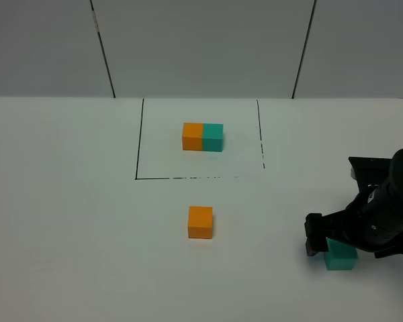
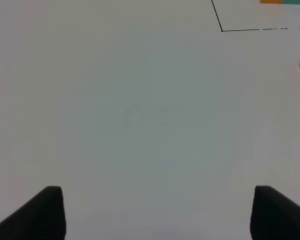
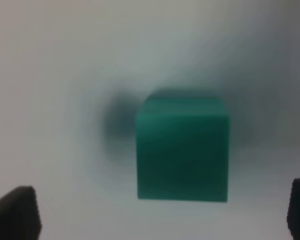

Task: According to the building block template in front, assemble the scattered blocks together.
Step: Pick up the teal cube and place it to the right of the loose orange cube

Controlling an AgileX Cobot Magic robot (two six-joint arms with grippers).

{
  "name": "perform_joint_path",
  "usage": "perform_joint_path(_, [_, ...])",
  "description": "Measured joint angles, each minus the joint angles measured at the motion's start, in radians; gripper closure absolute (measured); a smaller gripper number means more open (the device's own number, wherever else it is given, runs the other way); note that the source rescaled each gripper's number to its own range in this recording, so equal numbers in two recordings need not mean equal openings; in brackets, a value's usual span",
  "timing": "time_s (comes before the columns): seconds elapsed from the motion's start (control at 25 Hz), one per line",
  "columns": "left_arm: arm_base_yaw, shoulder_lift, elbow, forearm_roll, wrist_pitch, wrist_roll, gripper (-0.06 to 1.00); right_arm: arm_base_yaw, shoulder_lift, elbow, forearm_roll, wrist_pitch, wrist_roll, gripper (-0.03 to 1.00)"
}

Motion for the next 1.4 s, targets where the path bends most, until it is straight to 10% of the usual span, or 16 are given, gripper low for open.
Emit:
perform_joint_path(0.4, [0.0, 0.0, 0.0, 0.0, 0.0, 0.0, 0.35, 0.0, 0.118, -0.001, -0.024, -0.062, 0.018, -0.01])
perform_joint_path(1.04, [0.0, 0.0, 0.0, 0.0, 0.0, 0.0, 0.35, 0.0, 0.169, -0.011, -0.045, -0.094, 0.036, 0.33])
perform_joint_path(1.4, [0.0, 0.0, 0.0, 0.0, 0.0, 0.0, 0.35, 0.0, 0.175, -0.012, -0.081, -0.09, 0.036, 0.96])
